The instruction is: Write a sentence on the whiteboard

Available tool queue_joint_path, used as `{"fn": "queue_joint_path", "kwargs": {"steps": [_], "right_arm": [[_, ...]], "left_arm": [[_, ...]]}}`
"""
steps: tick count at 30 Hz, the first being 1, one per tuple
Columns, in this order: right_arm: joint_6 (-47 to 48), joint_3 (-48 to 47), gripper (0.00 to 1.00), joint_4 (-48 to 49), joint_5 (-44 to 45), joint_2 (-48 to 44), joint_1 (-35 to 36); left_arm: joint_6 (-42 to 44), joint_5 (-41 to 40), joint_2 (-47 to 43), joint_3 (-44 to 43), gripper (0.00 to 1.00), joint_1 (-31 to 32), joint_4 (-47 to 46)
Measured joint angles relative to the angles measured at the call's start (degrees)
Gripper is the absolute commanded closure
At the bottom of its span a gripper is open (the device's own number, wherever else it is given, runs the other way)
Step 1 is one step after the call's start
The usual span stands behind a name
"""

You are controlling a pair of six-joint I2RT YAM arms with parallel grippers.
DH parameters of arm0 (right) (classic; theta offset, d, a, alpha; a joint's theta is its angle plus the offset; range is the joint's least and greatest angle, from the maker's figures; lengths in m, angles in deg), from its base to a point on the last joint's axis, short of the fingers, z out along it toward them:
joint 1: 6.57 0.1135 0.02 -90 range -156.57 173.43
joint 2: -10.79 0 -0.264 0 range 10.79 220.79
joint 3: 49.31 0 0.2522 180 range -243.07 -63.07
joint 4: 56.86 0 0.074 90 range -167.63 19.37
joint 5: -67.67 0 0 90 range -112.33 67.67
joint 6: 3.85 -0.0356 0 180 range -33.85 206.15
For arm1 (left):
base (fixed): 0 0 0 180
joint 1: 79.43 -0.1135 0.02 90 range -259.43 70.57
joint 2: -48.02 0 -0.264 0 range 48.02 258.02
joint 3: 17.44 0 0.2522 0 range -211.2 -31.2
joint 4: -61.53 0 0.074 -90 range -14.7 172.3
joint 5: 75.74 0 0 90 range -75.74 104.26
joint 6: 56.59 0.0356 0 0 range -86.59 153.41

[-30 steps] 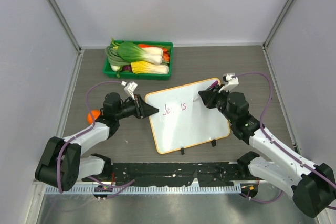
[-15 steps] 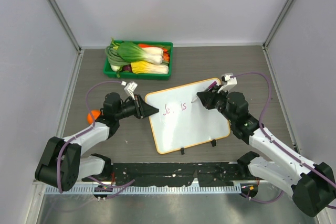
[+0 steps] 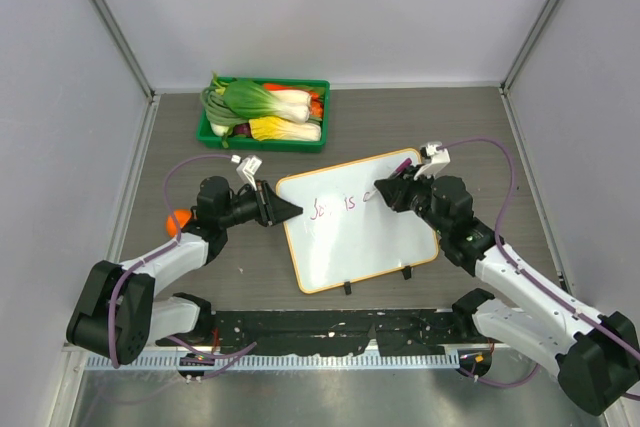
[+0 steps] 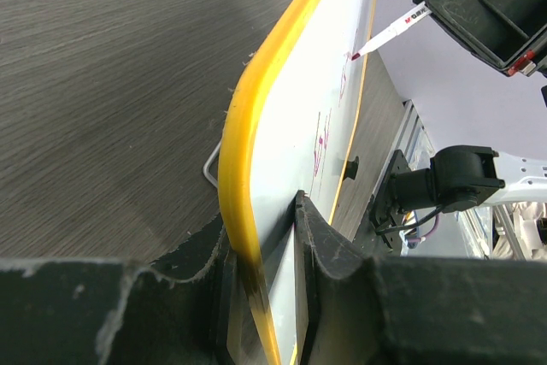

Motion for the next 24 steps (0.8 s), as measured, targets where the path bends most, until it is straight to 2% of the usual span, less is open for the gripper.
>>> {"fn": "queue_joint_path", "kwargs": {"steps": [24], "right_arm": [[-0.90, -1.20, 0.99, 0.59, 4.15, 0.92, 0.00]], "left_arm": [[-0.02, 0.00, 0.00, 0.00, 1.00, 0.00, 0.02]]}}
